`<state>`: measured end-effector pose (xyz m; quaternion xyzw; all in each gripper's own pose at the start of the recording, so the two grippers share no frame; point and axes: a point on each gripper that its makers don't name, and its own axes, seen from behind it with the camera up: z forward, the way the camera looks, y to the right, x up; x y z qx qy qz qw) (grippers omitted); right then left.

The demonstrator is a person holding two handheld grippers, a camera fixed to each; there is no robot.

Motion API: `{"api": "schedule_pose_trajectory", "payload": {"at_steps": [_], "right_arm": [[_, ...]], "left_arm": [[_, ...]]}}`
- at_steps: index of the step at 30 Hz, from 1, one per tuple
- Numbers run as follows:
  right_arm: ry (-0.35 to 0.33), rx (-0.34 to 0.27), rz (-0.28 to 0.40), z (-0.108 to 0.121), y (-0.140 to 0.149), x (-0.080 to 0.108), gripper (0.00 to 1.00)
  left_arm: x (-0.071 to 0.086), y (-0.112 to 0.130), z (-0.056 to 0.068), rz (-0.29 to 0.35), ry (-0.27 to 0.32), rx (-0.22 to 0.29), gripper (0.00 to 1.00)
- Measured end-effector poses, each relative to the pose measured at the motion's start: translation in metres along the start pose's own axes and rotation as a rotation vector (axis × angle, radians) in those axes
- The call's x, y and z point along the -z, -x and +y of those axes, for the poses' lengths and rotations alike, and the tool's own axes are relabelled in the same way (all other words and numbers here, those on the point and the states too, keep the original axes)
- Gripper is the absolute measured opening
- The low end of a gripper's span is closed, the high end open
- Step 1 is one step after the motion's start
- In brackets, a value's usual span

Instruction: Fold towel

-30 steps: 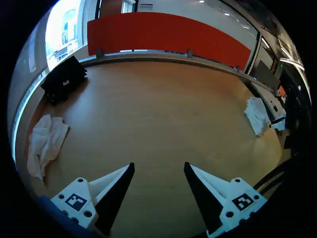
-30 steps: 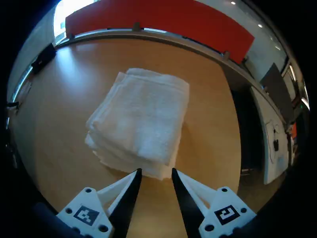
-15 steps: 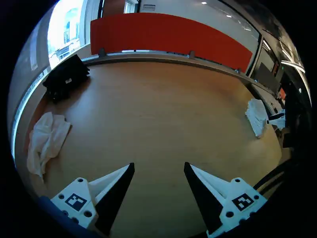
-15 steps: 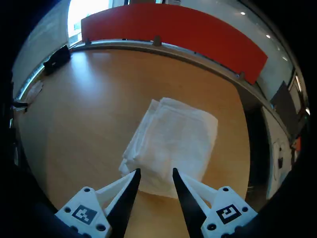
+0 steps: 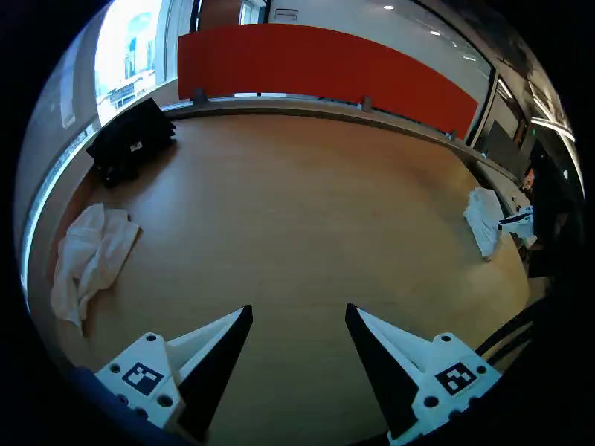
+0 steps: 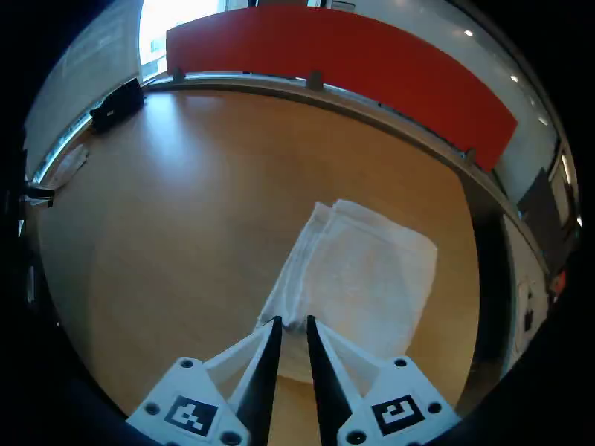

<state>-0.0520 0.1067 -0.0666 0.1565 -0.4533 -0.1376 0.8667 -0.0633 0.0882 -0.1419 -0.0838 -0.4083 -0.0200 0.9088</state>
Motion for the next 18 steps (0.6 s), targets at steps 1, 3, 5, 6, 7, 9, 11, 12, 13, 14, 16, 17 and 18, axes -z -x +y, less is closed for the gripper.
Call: {"api": "schedule_pose_trajectory", "payload": {"at_steps": [1, 3, 5, 6, 7, 9, 11, 12, 13, 14, 16, 17, 18], "right_arm": [[-0.005, -0.003, 0.002, -0.001, 0.0, 0.0, 0.18], [-0.015, -0.006, 0.003, -0.004, 0.0, -0.001, 0.15], [-0.027, -0.004, 0.002, -0.007, 0.002, -0.001, 0.15], [-0.032, 0.0, 0.0, -0.008, 0.003, -0.001, 0.14], [-0.038, 0.004, -0.003, -0.009, 0.004, -0.001, 0.14], [-0.047, 0.013, -0.012, -0.012, 0.007, -0.001, 0.14], [-0.052, 0.022, -0.024, -0.012, 0.012, -0.002, 0.14], [-0.054, 0.024, -0.03, -0.013, 0.014, -0.002, 0.14], [-0.055, 0.025, -0.036, -0.013, 0.015, -0.003, 0.14], [-0.057, 0.026, -0.042, -0.013, 0.018, -0.004, 0.14], [-0.057, 0.024, -0.042, -0.013, 0.017, -0.005, 0.14], [-0.057, 0.022, -0.041, -0.013, 0.017, -0.005, 0.14], [-0.057, 0.02, -0.038, -0.012, 0.016, -0.005, 0.14]], "left_arm": [[0.0, 0.0, 0.0, 0.0, 0.0, 0.001, 0.93], [0.0, 0.0, -0.001, 0.0, 0.0, 0.002, 0.93], [0.0, 0.0, -0.001, -0.001, 0.0, 0.002, 0.93], [0.0, 0.0, -0.001, -0.001, 0.0, 0.002, 0.93], [0.0, 0.0, -0.001, -0.001, -0.001, 0.001, 0.93], [-0.001, -0.001, 0.0, -0.001, -0.001, 0.001, 0.93], [-0.001, -0.001, 0.0, -0.001, 0.0, 0.001, 0.93], [-0.001, -0.001, 0.0, -0.001, 0.0, 0.001, 0.93], [-0.001, -0.001, 0.0, -0.001, 0.0, 0.001, 0.93], [-0.001, -0.002, 0.001, -0.001, 0.0, 0.0, 0.93], [-0.001, -0.002, 0.0, -0.001, 0.0, 0.0, 0.93], [-0.002, -0.002, 0.0, -0.001, -0.001, 0.0, 0.93], [-0.002, -0.002, 0.0, -0.001, -0.001, 0.001, 0.93]]}}
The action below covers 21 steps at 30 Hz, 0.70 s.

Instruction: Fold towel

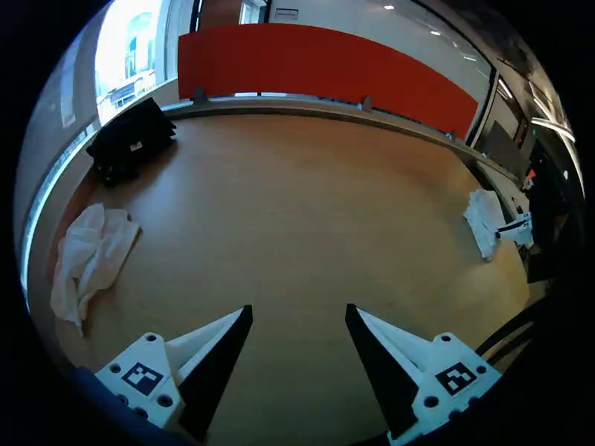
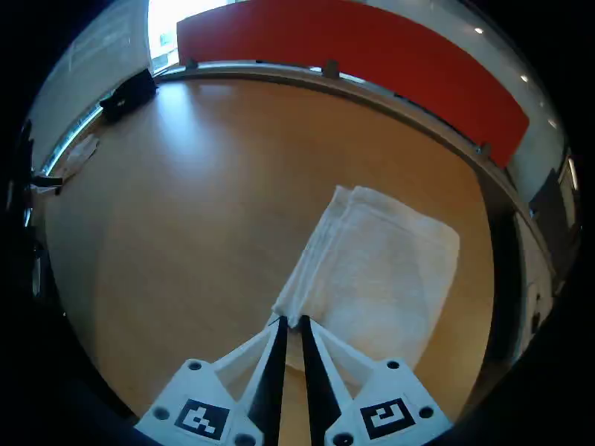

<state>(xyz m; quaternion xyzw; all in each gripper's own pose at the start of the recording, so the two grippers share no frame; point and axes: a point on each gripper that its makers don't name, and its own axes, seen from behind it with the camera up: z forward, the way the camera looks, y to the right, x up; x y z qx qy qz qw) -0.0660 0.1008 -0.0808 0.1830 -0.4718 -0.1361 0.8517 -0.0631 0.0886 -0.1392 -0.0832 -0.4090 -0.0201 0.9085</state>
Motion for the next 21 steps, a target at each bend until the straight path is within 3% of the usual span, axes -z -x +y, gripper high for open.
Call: {"api": "schedule_pose_trajectory", "payload": {"at_steps": [3, 6, 13, 21], "right_arm": [[0.0, -0.007, 0.013, 0.0, -0.004, 0.002, 0.18], [-0.006, -0.013, 0.033, -0.003, -0.008, 0.005, 0.31], [-0.016, -0.027, 0.056, -0.007, -0.012, 0.008, 0.49], [0.003, -0.042, 0.079, -0.006, -0.015, 0.007, 0.84]], "left_arm": [[0.0, 0.0, -0.001, 0.0, -0.001, 0.003, 0.93], [-0.001, 0.0, -0.001, 0.001, -0.001, 0.008, 0.93], [-0.002, -0.002, 0.0, 0.001, 0.002, 0.009, 0.93], [-0.002, -0.004, 0.001, 0.003, 0.004, 0.007, 0.93]]}}
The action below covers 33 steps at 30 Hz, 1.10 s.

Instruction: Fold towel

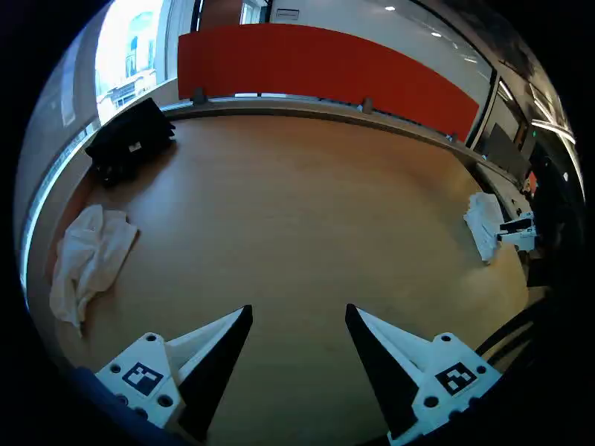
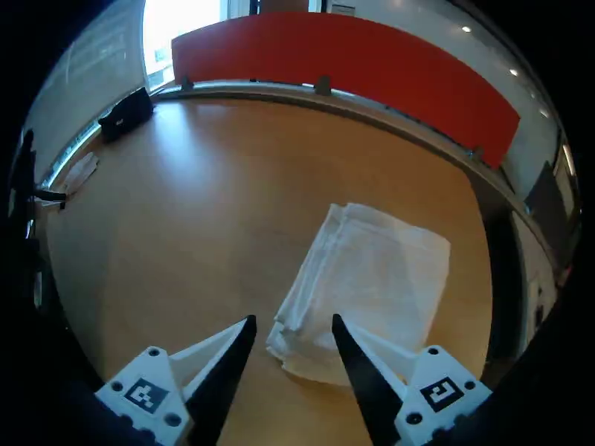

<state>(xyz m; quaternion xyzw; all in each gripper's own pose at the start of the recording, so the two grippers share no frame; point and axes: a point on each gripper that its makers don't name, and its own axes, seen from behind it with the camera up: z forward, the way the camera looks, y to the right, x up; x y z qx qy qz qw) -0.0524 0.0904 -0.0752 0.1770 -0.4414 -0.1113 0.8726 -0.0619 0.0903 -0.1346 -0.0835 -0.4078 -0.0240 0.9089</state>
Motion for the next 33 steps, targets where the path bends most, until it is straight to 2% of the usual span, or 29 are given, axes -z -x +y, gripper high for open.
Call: {"api": "schedule_pose_trajectory", "payload": {"at_steps": [7, 11, 22, 33], "right_arm": [[0.011, -0.008, 0.01, -0.001, -0.002, 0.0, 0.92], [0.02, -0.005, 0.018, -0.002, -0.003, 0.002, 1.0], [0.053, -0.033, 0.086, -0.003, -0.019, 0.012, 1.0], [0.087, -0.092, 0.193, -0.008, -0.046, 0.028, 1.0]], "left_arm": [[0.0, -0.002, -0.002, 0.002, -0.002, -0.003, 0.93], [0.0, -0.003, -0.003, 0.004, -0.001, 0.0, 0.93], [-0.003, -0.014, -0.006, 0.023, -0.007, -0.001, 0.93], [-0.002, -0.041, -0.015, 0.076, -0.025, 0.005, 0.93]]}}
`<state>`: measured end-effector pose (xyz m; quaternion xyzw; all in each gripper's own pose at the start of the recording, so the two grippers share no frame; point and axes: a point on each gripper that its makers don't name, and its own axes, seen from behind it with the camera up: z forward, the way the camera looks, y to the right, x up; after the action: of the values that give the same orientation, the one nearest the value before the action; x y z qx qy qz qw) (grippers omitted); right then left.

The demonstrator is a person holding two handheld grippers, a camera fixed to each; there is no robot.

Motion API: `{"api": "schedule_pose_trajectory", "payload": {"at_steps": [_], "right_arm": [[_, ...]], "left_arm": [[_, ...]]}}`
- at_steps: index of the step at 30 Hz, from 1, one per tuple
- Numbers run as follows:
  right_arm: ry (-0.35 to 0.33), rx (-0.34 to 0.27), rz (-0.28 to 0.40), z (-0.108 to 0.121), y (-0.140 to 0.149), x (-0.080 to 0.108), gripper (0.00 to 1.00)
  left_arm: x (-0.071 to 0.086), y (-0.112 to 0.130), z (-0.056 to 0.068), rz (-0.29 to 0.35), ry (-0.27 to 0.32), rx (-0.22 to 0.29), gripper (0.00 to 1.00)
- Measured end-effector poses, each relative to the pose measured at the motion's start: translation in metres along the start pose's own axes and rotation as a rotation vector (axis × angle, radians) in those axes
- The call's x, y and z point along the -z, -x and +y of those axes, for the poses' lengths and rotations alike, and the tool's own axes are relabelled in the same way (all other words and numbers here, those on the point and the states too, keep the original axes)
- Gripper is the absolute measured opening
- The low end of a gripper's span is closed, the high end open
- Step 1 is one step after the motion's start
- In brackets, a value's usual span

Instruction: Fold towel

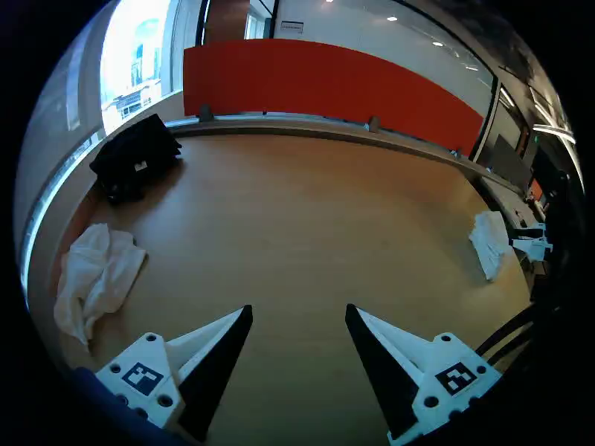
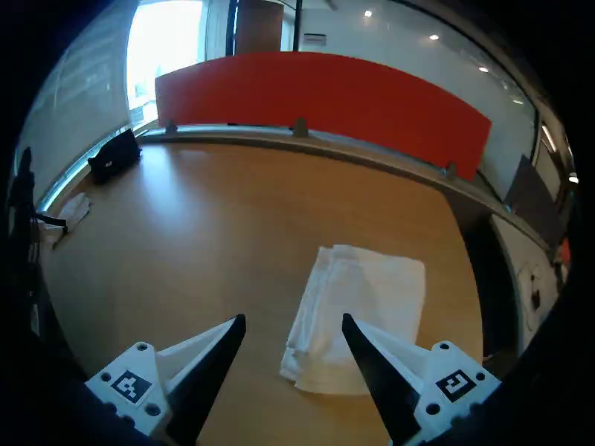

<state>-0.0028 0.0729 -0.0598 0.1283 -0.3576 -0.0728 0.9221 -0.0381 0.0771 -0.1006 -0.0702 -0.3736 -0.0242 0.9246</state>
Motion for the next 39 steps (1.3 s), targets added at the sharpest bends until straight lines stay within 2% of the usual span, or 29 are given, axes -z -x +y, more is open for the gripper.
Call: {"api": "schedule_pose_trajectory", "payload": {"at_steps": [9, 14, 20, 23, 31, 39], "right_arm": [[0.038, -0.037, 0.136, -0.007, -0.03, 0.008, 1.0], [0.074, -0.053, 0.243, -0.008, -0.055, 0.015, 1.0], [0.184, -0.077, 0.414, 0.005, -0.091, 0.033, 1.0], [0.233, -0.076, 0.461, 0.009, -0.099, 0.039, 1.0], [0.248, -0.07, 0.497, 0.004, -0.113, 0.043, 1.0], [0.237, -0.085, 0.551, -0.011, -0.138, 0.049, 1.0]], "left_arm": [[0.0, -0.028, -0.004, 0.061, -0.013, 0.006, 0.93], [0.0, -0.045, -0.007, 0.099, -0.025, -0.003, 0.93], [0.001, -0.062, -0.008, 0.143, -0.034, -0.011, 0.93], [0.001, -0.069, -0.009, 0.166, -0.042, -0.008, 0.93], [0.006, -0.092, -0.014, 0.254, -0.069, -0.015, 0.93], [0.02, -0.134, -0.015, 0.409, -0.074, -0.001, 0.93]]}}
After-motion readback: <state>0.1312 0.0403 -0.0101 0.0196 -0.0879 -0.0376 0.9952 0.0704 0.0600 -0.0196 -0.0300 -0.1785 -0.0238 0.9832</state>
